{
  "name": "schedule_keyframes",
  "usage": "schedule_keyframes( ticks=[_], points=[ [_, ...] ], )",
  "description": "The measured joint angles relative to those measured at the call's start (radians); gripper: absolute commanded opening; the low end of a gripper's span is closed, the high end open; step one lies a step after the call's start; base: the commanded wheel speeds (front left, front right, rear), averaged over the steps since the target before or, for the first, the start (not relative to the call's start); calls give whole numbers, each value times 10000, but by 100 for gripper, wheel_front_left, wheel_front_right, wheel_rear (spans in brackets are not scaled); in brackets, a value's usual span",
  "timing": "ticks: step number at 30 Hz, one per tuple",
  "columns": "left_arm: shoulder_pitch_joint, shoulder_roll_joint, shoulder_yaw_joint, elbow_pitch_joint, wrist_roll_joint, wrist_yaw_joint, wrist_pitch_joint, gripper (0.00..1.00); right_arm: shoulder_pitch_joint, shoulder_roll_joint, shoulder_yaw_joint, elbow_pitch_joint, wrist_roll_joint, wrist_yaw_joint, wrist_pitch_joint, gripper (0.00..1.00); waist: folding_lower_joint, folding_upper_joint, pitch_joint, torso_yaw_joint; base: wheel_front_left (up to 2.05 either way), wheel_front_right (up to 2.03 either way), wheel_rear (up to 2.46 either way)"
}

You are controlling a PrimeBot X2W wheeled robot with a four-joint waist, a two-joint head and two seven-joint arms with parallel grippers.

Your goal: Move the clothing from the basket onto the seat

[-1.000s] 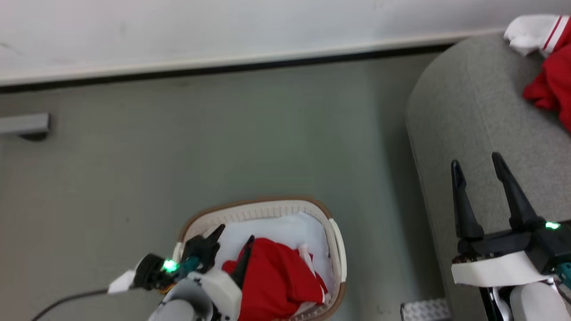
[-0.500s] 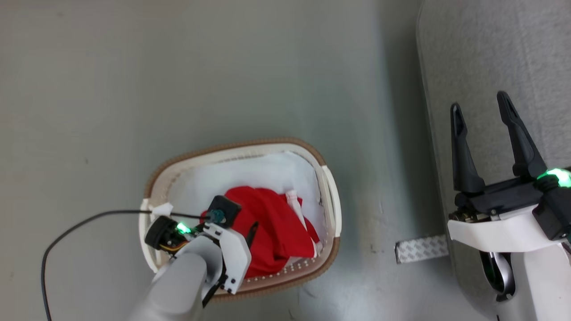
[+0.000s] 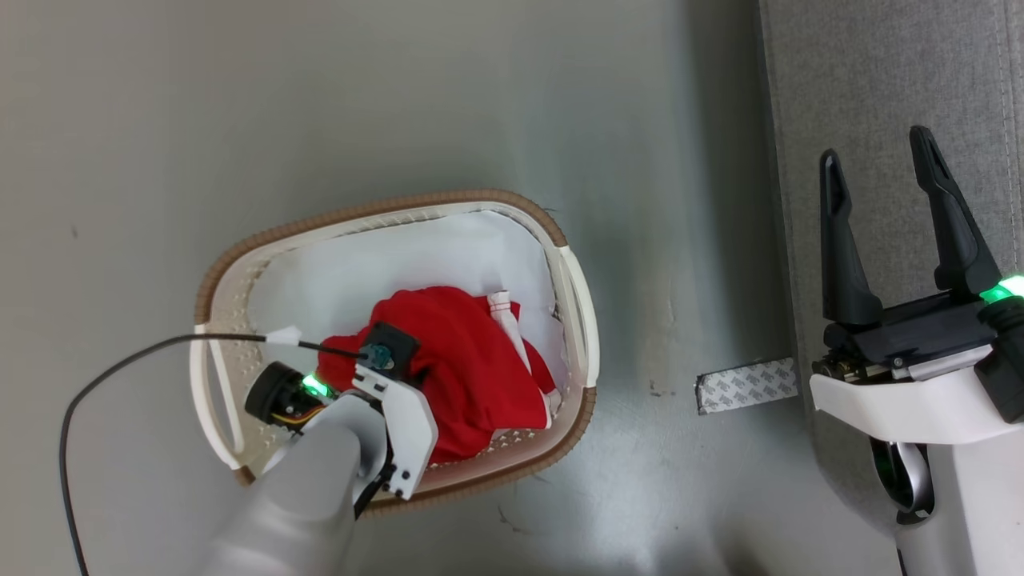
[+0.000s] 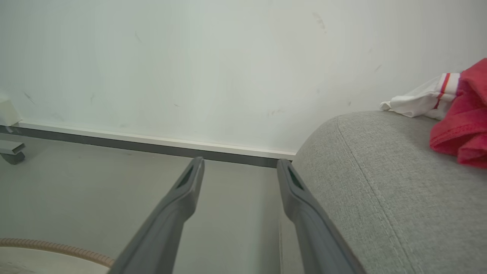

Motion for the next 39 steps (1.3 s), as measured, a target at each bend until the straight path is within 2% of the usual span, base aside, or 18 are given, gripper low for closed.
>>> schedule_keyframes(
  ticks=[6,15,20,27,33,39],
  points=[
    [212,-8,-176,-343,-871,0,-1135,0,28,4,-86,326,127,0,2,100,-1,0,-616,183,0,0,0],
    [1435,-8,-167,-1450,-1825,0,-1624,0,911,6,-267,1043,211,0,0,100,-2,0,-2646,558,0,0,0],
    [2537,35,132,-2909,-2002,167,-1645,0,1814,6,-374,1442,255,0,0,100,-4,0,-4131,802,0,0,0],
    [3883,313,387,-4968,-2230,675,-1641,0,3190,4,-449,1864,267,-2,0,100,-6,0,-6292,1156,0,0,0],
    [4562,750,533,-7298,-2341,1141,-867,0,3910,0,-221,1883,155,0,-2,100,-8,0,-7861,1410,0,0,0],
    [5136,1281,575,-9818,-2387,1494,234,0,4233,-207,330,1816,119,-2,0,100,-7,0,-8742,1541,0,0,0]
  ],
)
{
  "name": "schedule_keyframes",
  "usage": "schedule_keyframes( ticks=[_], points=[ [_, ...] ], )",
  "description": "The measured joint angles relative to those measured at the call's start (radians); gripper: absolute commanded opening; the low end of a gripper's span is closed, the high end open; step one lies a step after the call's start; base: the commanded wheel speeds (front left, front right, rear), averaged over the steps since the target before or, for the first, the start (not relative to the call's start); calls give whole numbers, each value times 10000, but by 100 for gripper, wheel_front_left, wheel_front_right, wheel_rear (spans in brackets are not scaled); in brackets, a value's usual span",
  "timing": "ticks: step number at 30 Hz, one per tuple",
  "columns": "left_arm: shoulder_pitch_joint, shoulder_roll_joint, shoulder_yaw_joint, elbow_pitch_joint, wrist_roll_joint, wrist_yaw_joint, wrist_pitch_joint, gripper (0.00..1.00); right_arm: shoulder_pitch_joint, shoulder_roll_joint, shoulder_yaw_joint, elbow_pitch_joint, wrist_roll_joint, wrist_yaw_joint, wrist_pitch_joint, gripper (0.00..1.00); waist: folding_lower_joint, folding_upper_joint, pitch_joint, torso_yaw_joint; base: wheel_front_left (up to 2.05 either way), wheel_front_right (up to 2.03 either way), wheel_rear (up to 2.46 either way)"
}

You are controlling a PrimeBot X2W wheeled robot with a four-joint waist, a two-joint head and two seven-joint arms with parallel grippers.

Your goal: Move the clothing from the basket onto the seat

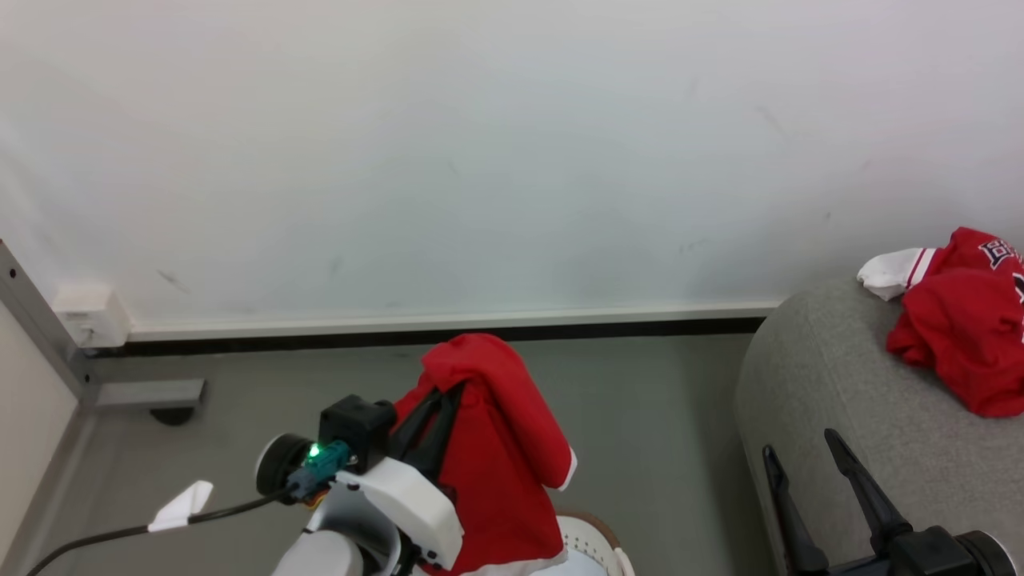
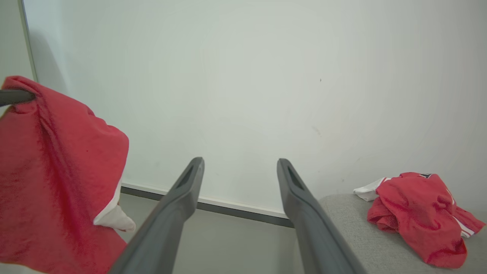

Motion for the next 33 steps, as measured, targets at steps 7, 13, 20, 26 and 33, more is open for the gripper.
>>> schedule_keyframes(
  ticks=[7,13,20,26,33],
  points=[
    [471,374,-102,-2044,-8,328,1099,0,56,-491,894,-516,128,2,-2,100,1,0,-370,-46,0,0,0],
    [675,502,-282,-2823,4,414,1499,0,-639,-1453,3072,-1057,499,0,671,100,3,0,-340,-189,0,0,0],
    [672,460,-616,-3057,23,316,1720,0,-2428,-2123,5248,-926,924,2,1448,100,4,0,-194,-243,0,0,0],
    [533,219,-1011,-3078,67,174,1774,0,-3656,-1825,6420,230,1170,0,1689,100,5,0,-105,-117,0,0,0],
    [307,-92,-1526,-3055,105,-27,1889,0,-4593,-899,7223,2255,1114,2,1476,100,5,0,-74,27,0,0,0]
  ],
)
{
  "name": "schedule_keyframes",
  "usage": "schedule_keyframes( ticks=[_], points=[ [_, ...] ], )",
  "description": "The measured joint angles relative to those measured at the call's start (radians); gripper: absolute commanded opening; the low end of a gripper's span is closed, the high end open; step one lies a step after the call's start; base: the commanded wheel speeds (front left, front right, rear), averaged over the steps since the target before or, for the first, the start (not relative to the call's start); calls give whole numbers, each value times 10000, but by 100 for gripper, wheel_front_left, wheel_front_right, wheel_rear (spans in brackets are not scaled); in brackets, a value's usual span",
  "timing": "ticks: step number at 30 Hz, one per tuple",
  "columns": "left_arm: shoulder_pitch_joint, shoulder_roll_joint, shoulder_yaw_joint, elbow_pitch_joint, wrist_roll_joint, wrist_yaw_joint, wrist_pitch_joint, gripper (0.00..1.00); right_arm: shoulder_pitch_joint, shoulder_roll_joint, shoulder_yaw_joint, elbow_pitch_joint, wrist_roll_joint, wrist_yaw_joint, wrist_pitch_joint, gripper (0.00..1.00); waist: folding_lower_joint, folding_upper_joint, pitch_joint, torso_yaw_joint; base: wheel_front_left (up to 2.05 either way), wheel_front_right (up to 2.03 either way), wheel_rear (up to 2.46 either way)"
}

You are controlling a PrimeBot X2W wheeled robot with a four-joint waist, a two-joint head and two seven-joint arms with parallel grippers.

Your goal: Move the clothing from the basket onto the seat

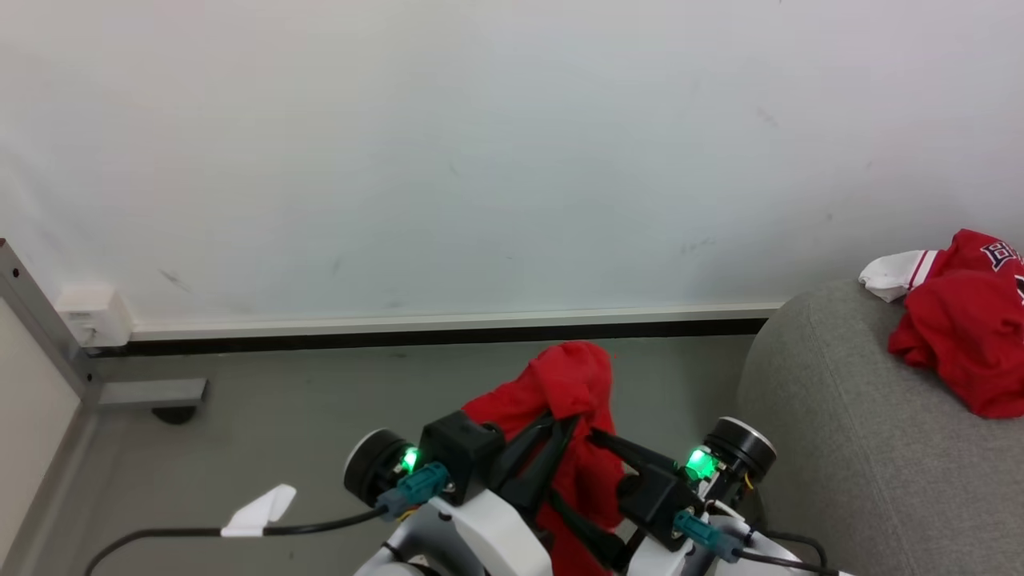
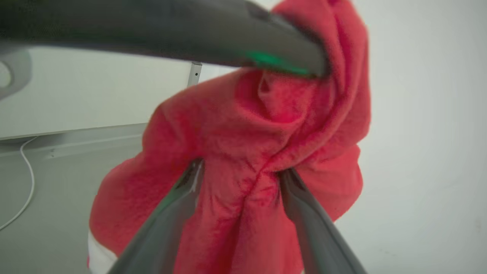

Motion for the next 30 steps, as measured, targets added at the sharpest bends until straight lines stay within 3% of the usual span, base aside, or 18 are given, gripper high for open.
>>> schedule_keyframes(
  ticks=[1,3,10,11,13,14,15,23,30],
  points=[
    [-27,-29,-46,6,0,-10,8,0,-85,140,6,303,-36,0,-96,100,0,0,-4,16,0,0,0],
    [-87,-63,-113,13,0,-21,19,0,-214,405,-86,880,-82,-2,-309,0,0,0,-6,54,0,0,0],
    [-105,-44,-134,115,4,15,0,0,-383,817,-326,1900,77,0,-966,0,0,0,15,109,0,0,0],
    [-105,-17,-128,123,19,23,-15,13,-386,846,-391,1973,96,0,-1020,0,0,0,19,103,0,0,0],
    [-105,10,-92,140,25,92,-102,49,-396,894,-570,2057,167,0,-1133,0,0,0,29,80,0,0,0],
    [-101,36,-92,155,31,92,-109,83,-404,899,-702,2065,174,0,-1164,0,0,0,32,68,0,0,0],
    [-80,58,-86,173,31,98,-171,100,-404,890,-790,2071,205,-2,-1210,0,0,0,35,55,0,0,0],
    [428,339,13,426,-6,249,-479,100,-372,393,-1549,1712,236,0,-1306,0,0,0,92,-349,0,0,0],
    [784,407,10,673,-67,336,-878,100,-304,-146,-2188,890,79,0,-1024,0,0,0,201,-1200,0,0,0]
  ],
)
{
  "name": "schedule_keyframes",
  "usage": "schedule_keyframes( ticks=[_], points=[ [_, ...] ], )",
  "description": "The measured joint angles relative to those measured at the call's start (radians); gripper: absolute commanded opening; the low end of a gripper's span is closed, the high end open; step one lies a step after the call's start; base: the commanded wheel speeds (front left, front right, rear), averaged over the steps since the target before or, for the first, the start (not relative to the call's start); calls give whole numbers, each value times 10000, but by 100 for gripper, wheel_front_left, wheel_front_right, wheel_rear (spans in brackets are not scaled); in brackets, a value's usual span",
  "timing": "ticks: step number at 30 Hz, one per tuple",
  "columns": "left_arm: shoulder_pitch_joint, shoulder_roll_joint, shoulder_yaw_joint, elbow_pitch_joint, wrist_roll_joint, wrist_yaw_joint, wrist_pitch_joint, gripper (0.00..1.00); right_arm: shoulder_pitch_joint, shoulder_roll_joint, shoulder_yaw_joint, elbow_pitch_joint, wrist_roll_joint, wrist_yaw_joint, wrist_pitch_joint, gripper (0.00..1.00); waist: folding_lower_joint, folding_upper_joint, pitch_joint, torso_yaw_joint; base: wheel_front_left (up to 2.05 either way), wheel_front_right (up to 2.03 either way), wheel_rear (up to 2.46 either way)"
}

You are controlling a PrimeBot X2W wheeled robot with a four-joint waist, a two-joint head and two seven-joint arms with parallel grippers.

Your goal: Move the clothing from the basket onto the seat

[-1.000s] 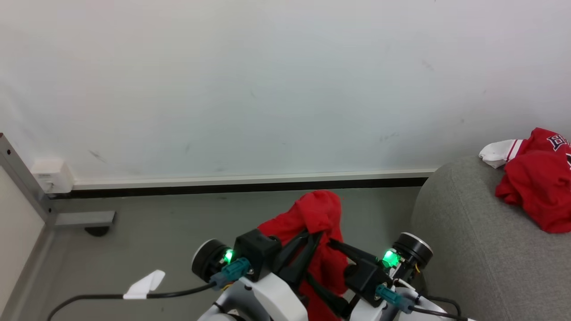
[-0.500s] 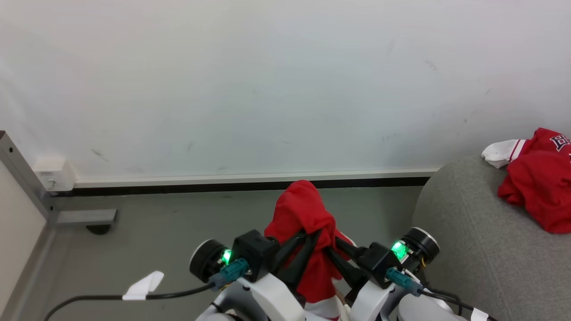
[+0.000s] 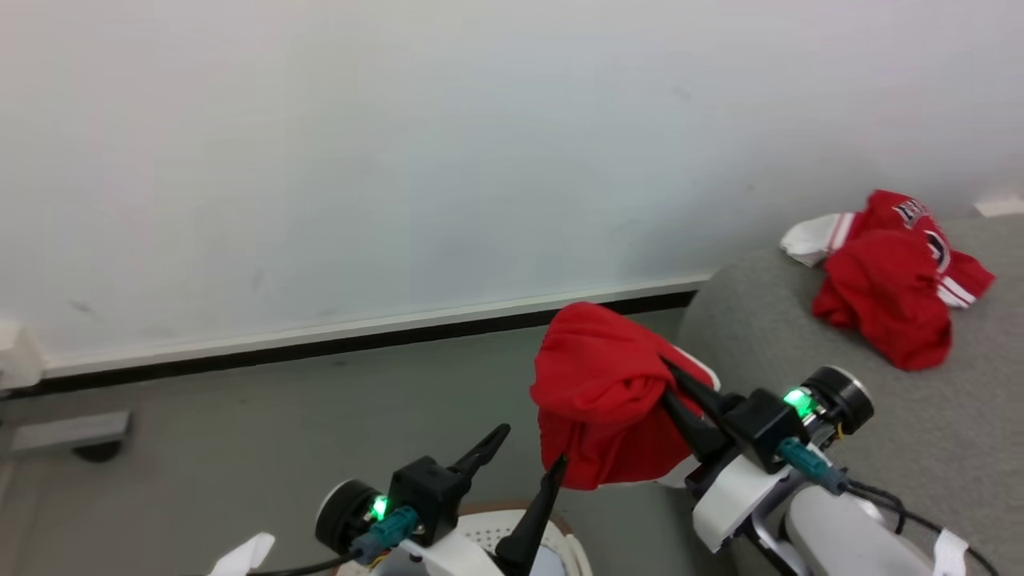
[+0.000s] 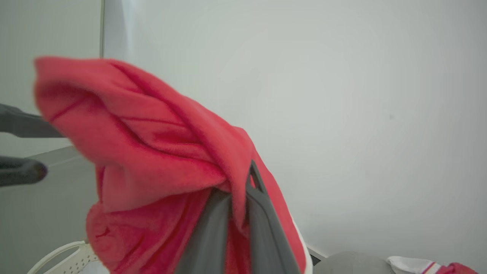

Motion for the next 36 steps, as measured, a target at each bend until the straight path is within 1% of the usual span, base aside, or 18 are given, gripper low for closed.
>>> schedule_keyframes(
  ticks=[7,13,16,18,22,26,29,33,36],
  points=[
    [-41,-84,-113,194,2,-19,-443,100,92,-481,-533,-1164,-155,0,493,0,0,0,153,-1339,0,0,0],
    [-341,-324,-343,343,90,-128,-671,100,441,-886,-970,-2205,-201,0,1009,0,1,0,342,-2533,0,0,0],
    [-469,-418,-453,422,104,-205,-775,100,723,-1034,-1283,-2673,-203,0,1187,0,0,0,482,-2990,0,0,0],
    [-553,-460,-543,437,109,-249,-786,100,902,-1114,-1592,-2907,-205,0,1283,0,0,0,633,-3179,0,0,0],
    [-773,-483,-685,437,199,-357,-765,100,1135,-1133,-2311,-3252,-194,0,1396,0,1,0,999,-3272,0,0,0],
    [-1196,-485,-909,199,426,-545,-533,100,948,-1150,-3616,-3549,50,0,1565,0,0,0,1445,-3111,0,0,0],
    [-1801,-439,-1047,-148,627,-802,-290,100,128,-1365,-4773,-3672,-111,0,1710,0,1,0,2043,-2907,0,0,0],
    [-2693,-341,-1116,-537,825,-1072,17,100,-1299,-1641,-6307,-3620,-407,-2,2123,0,2,0,3104,-2550,0,0,0],
    [-3352,-284,-1179,-884,1041,-1256,121,100,-2522,-2128,-7354,-3336,-663,-2,2508,0,2,0,4016,-2239,0,0,0]
  ],
)
